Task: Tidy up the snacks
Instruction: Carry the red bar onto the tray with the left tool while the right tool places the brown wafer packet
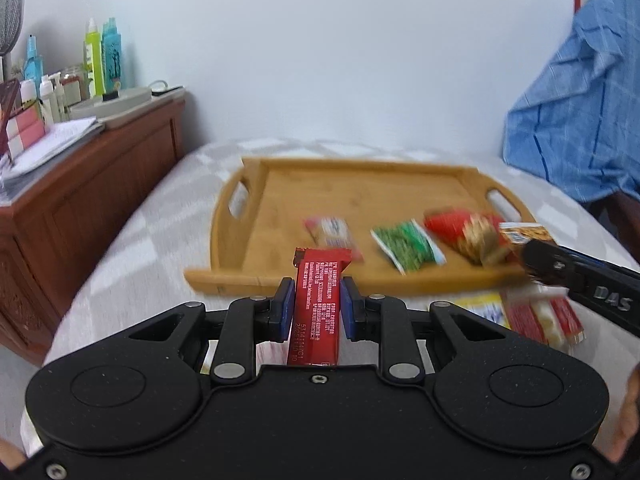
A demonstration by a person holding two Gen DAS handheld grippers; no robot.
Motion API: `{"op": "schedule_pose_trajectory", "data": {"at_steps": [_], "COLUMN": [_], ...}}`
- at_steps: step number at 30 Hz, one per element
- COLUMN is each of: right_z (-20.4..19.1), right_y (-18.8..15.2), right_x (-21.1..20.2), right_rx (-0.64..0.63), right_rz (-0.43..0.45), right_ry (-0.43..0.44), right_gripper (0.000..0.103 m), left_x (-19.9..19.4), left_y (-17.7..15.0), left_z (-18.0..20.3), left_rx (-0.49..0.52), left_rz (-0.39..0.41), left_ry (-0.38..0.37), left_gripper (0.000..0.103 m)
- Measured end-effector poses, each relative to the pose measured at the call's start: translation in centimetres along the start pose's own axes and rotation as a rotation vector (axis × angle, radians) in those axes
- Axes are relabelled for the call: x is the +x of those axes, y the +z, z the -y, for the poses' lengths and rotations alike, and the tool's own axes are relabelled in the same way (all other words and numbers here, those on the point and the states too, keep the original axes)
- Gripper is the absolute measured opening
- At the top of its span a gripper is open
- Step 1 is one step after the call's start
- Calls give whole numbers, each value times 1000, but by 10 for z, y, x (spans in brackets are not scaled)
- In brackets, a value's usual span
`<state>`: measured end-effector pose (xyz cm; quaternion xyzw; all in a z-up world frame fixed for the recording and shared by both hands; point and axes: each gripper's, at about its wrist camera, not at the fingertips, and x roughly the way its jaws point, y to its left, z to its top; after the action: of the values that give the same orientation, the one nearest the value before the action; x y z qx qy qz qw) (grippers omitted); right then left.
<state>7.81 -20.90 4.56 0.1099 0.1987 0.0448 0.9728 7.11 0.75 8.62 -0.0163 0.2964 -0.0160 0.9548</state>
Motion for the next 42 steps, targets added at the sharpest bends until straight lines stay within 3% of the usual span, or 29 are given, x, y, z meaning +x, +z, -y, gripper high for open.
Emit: {"op": "schedule_pose_trajectory", "data": {"at_steps": [4,8,16,27,42], "right_z": [11,26,41,57,52], "right_y": [28,53,81,79,73], "right_x": [10,38,98,166,178], "right_rx": [2,11,74,140,86], "right_rz": [23,-9,-107,-237,-266], "right_ry": [9,16,41,9,-60], "right_gripper": [44,44,44,44,43], "left_x": [17,42,96,144,162], "left_y": [28,51,59,57,49], "left_z": [-12,-23,-30,-37,-33], "left_rx": [-31,-52,-40,-35,-5], "left_rz": [25,28,-17,-74,-92], "left_ry": [-3,0,28,60,56], "left_gripper": [23,23,23,23,23]}}
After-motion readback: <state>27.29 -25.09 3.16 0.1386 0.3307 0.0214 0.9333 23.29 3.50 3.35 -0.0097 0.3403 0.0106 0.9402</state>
